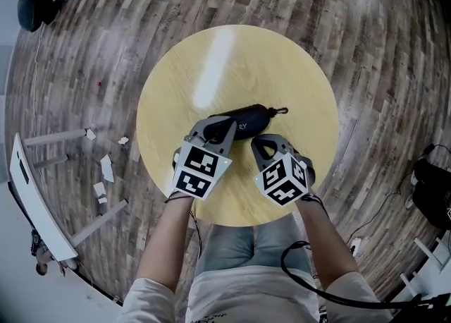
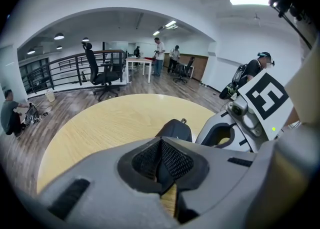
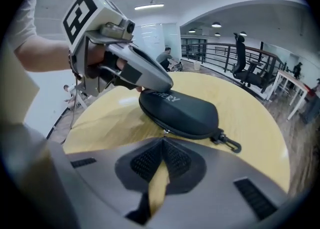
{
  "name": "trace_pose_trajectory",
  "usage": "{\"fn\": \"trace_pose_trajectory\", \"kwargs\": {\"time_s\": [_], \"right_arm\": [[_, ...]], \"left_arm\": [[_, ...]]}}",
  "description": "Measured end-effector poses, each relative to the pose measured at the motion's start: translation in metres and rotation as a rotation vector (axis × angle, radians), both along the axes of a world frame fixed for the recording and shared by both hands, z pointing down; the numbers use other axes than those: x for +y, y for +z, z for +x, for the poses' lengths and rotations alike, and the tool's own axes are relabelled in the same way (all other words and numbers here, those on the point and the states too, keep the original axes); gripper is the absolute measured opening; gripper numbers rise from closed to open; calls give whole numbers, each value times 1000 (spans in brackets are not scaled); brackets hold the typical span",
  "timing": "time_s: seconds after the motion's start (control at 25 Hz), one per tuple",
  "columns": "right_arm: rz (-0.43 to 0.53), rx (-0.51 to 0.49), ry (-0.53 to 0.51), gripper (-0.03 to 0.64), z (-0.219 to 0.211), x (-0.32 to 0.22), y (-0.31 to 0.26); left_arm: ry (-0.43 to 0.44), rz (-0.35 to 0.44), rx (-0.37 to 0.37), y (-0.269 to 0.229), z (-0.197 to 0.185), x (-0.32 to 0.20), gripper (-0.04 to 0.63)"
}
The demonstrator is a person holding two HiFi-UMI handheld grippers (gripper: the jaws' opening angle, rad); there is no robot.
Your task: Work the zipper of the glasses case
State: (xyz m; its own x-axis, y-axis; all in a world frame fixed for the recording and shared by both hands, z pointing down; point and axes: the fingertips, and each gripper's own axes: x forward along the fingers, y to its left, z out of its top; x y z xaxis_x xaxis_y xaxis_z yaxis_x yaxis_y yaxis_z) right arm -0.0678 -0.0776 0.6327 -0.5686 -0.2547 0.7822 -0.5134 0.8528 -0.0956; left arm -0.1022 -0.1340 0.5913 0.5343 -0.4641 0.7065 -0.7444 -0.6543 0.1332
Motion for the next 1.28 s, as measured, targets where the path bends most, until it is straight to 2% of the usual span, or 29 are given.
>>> {"fn": "trace_pose_trajectory", "kwargs": {"time_s": [0.16,0.28,0.4,0.56,0.68,0.88,1.12,1.28], "right_arm": [[-5,-23,34,0,-16,6,0],[1,-25,58,0,-6,5,-2],[19,3,80,0,20,0,-3],[41,43,138,0,66,-14,2],[66,67,134,0,85,-26,3],[82,68,112,0,87,-32,2],[73,61,111,0,88,-30,1],[50,57,102,0,92,-18,2]], "left_arm": [[-4,-12,12,1,1,2,6],[-24,-34,38,-5,-2,2,6],[-22,-18,68,-20,3,3,6],[57,-26,100,-27,30,13,6],[146,-40,119,-25,61,17,6],[251,-52,69,-7,100,21,6],[276,-29,21,1,104,21,6],[264,-44,44,3,106,21,6]]}}
